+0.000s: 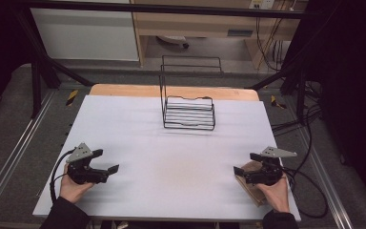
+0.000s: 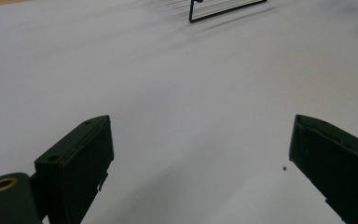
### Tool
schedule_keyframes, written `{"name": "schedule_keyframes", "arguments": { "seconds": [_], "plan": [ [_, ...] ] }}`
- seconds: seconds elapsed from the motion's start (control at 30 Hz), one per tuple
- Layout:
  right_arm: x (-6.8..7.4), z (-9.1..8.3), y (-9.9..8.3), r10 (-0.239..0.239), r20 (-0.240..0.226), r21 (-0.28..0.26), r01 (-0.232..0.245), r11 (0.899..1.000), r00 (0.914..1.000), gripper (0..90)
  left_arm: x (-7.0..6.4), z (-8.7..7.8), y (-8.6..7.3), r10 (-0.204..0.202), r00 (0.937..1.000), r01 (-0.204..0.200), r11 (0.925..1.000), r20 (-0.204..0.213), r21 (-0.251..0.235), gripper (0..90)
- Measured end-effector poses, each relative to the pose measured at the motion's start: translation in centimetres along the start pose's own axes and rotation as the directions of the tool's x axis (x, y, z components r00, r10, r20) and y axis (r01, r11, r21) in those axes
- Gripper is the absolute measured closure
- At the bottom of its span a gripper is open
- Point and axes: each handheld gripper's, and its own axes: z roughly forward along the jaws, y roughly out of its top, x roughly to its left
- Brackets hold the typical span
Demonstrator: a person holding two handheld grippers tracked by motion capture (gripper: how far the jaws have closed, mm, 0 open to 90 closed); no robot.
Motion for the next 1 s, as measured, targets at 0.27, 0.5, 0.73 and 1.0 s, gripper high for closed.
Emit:
{"name": "schedule_keyframes", "arguments": {
  "seconds": [0.27, 0.5, 0.73, 1.0],
  "plan": [
    [0.06, -0.09, -0.01, 0.002, 0.006, 0.002, -0.002, 1.0, 1.0, 1.0, -0.08, 0.01, -0.07, 0.006, 0.9999, -0.006, 1.0, -0.008, 0.008, 6.3],
    [0.38, 0.06, 0.1, -0.006, 0.011, 0.017, 0.006, 1.0, 0.9999, 1.5, -0.09, -0.01, -0.19, 0.016, 0.9997, -0.016, 0.9998, -0.017, 0.013, 6.4],
    [0.43, -0.06, 0.12, -0.013, 0.017, 0.018, 0.013, 1.0, 0.9998, 1.7, -0.18, 0.07, -0.23, 0.02, 0.9996, -0.02, 0.9996, -0.019, 0.02, 6.4],
    [0.53, 0.08, 0.07, -0.012, 0.018, 0.027, 0.011, 1.0, 0.9998, 2.0, -0.24, 0.11, -0.27, 0.022, 0.9996, -0.022, 0.9995, -0.019, 0.024, 6.5]
  ]
}}
